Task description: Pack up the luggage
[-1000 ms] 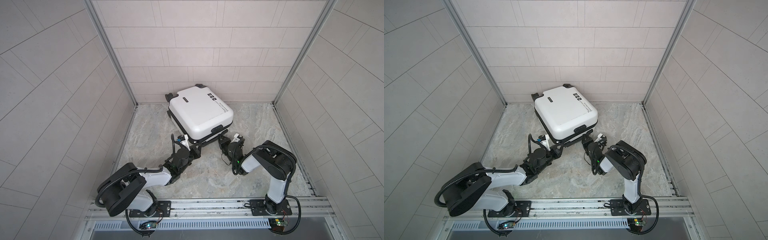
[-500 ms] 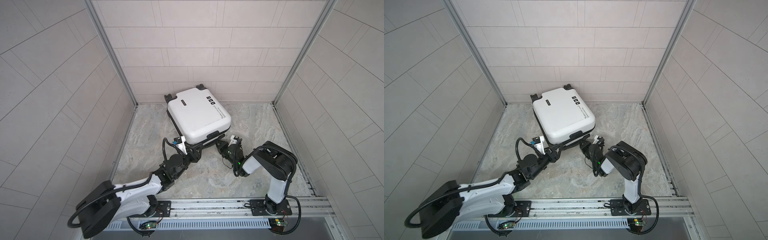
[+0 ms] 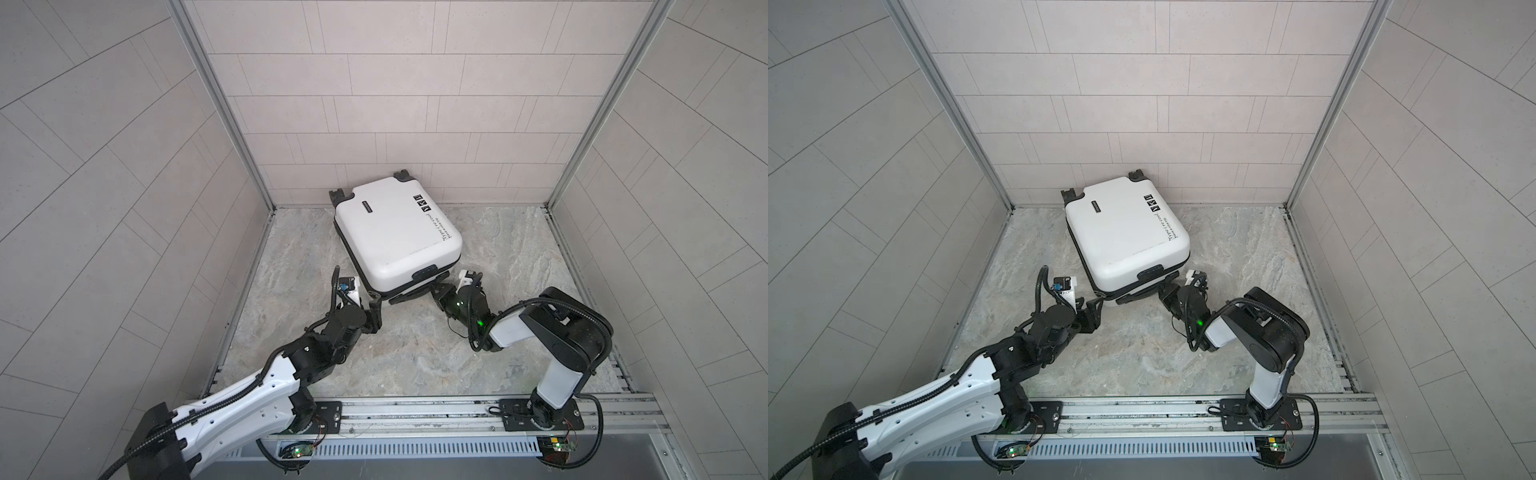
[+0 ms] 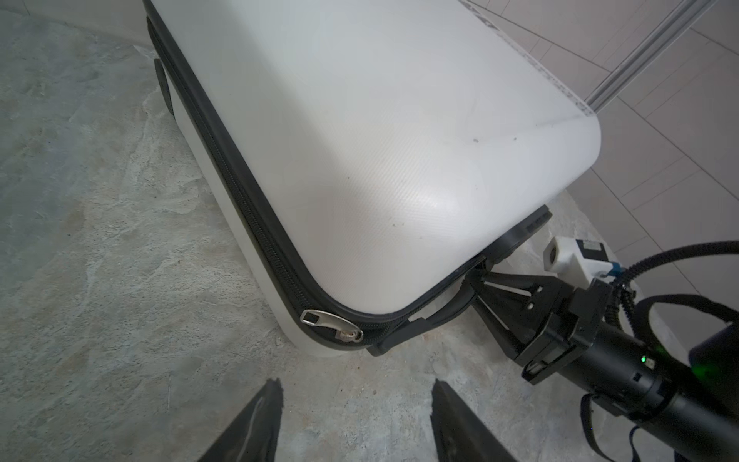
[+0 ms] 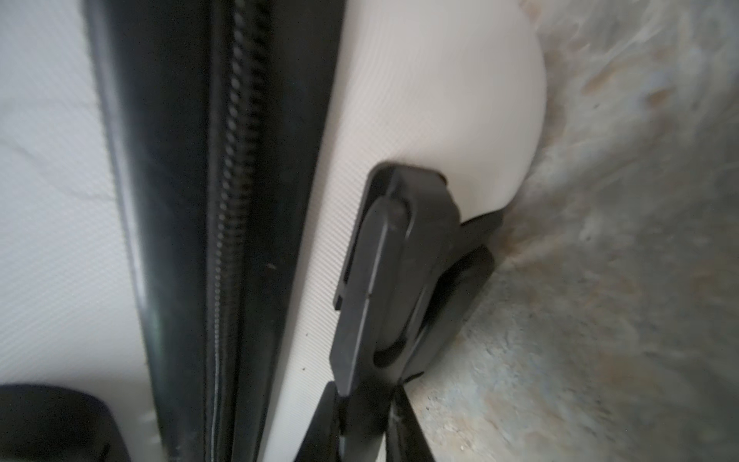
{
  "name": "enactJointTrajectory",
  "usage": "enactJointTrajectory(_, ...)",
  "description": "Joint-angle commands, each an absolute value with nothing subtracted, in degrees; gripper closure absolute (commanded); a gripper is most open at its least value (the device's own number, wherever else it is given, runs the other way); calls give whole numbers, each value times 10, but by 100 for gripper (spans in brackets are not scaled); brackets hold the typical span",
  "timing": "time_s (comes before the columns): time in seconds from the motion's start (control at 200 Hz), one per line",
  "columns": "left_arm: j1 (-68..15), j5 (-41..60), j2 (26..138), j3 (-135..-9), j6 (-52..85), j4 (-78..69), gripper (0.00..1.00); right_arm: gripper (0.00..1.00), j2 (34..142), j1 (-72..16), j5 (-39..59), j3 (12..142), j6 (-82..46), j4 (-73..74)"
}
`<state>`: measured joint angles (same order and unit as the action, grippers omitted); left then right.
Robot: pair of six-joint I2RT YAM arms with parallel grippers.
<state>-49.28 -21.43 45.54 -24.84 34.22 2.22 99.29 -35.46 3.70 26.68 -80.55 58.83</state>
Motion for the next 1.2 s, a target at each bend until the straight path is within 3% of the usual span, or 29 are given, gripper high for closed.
enactJointTrajectory(0.0, -457, -153, 419, -209, 301, -14, 35, 100, 947, -364, 88, 271, -704, 617)
enactJointTrajectory(0.175, -328, 26, 363, -117, 335, -142, 35, 100, 921, -351, 96, 268, -696, 575)
enactJointTrajectory(0.305, -289, 110, 351, -62, 325, -252, 33, 100, 901, -340, 106, 269, -681, 546)
enactJointTrajectory(0.55, -290, 123, 392, -41, 267, -321, 34, 100, 862, -315, 126, 265, -659, 497)
enactJointTrajectory(0.781, -290, 158, 441, -56, 236, -368, 43, 100, 833, -292, 138, 261, -643, 454)
enactJointTrajectory(1.011, -290, 237, 591, -98, 209, -444, 55, 100, 828, -276, 154, 259, -643, 447)
enactJointTrajectory(1.196, -291, 247, 658, -101, 221, -528, 55, 100, 826, -272, 158, 259, -648, 446)
